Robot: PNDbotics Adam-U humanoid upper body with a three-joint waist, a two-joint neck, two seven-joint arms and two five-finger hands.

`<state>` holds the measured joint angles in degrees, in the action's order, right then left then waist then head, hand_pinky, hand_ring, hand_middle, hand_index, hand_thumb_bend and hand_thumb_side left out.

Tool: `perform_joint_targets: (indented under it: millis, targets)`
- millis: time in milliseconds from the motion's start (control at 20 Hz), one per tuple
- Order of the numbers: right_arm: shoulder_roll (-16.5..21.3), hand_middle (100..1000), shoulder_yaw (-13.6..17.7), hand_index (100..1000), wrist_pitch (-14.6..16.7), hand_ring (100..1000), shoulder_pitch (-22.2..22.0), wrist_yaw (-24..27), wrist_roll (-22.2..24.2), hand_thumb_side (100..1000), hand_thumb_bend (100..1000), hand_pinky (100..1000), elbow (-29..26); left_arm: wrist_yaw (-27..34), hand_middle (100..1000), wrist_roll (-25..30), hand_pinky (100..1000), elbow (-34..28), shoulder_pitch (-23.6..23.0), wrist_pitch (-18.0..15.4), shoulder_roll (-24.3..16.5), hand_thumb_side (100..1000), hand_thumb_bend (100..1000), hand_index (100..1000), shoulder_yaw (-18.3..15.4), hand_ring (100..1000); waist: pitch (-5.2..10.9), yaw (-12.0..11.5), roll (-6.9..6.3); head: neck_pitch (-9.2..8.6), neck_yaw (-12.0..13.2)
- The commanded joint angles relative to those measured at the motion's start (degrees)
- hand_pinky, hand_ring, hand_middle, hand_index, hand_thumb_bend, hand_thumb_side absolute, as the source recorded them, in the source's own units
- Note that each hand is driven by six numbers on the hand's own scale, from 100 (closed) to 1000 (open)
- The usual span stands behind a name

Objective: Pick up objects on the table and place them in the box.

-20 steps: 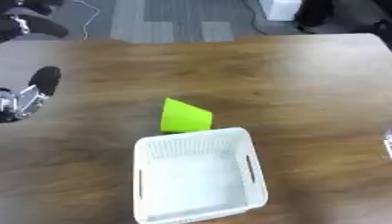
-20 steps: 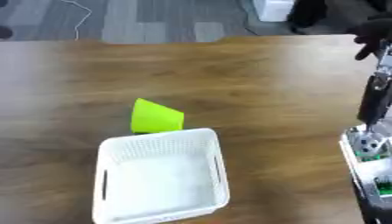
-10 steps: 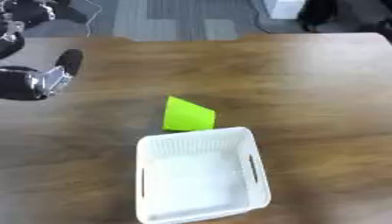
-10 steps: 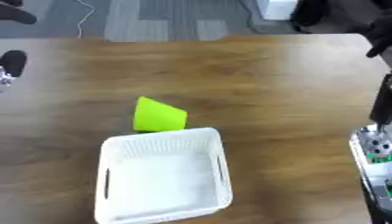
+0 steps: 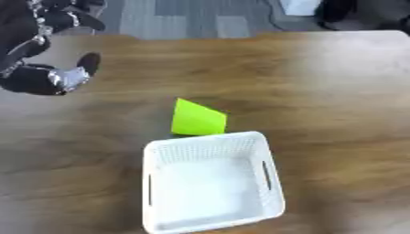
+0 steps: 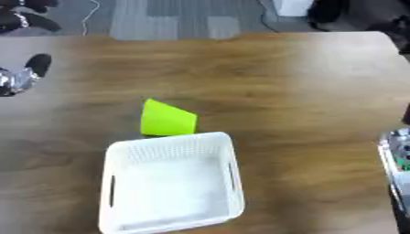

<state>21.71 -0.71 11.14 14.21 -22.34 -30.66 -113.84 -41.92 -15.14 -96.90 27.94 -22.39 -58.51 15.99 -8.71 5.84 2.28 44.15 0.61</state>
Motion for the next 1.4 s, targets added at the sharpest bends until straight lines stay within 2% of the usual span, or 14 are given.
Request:
perform_joint_targets:
  millis: [50, 200, 600, 900, 1100, 1400]
  targets:
    - [0.1, 550, -0.2, 547, -0.8, 419, 1.4, 0.1, 2.2, 1000, 100, 253, -0.7, -1.5, 841, 0.4, 817, 1.6, 0.8, -1.6, -1.4, 1000, 945, 777, -0.4, 764, 0.35, 0.5, -0.05, -0.23, 1.6]
    - [-0.4, 550, -0.2, 548, -1.7, 418, 2.3, 0.0, 3.9, 1000, 100, 250, -0.7, -2.9, 850, 1.2, 850, 2.8, 0.9, -2.8, -1.6, 1000, 1000, 789, -0.4, 782, -0.13, 1.2, -0.07, -0.84, 2.3]
    - [-1.4, 554, -0.1, 555, -3.2, 419, 4.8, 0.0, 6.5, 1000, 100, 250, -0.7, -5.2, 855, 2.8, 886, 6.7, 2.0, -6.0, -1.5, 1000, 1000, 804, -0.4, 800, -1.16, 2.7, -0.26, -2.0, 4.1]
    - [-1.8, 555, -0.2, 555, -3.8, 419, 6.0, 0.2, 7.5, 1000, 100, 249, -0.7, -6.3, 866, 2.6, 897, 8.8, 3.5, -8.6, -0.6, 1000, 1000, 831, 0.3, 814, -1.58, 3.5, -0.51, -2.16, 5.6]
    - [-2.0, 555, -0.3, 555, -4.0, 419, 6.5, 0.4, 8.2, 1000, 100, 249, -0.7, -3.6, 874, 3.5, 874, 9.2, 4.3, -10.7, 0.3, 1000, 1000, 855, 1.5, 797, -1.66, 4.0, -0.57, -2.19, 6.1]
    - [-2.0, 555, -0.3, 555, -4.1, 419, 6.8, 0.5, 8.8, 1000, 100, 249, -0.7, 3.1, 877, 7.9, 856, 8.9, 5.3, -12.2, 1.3, 1000, 1000, 869, 3.2, 784, -1.51, 4.3, -0.69, -2.41, 6.5]
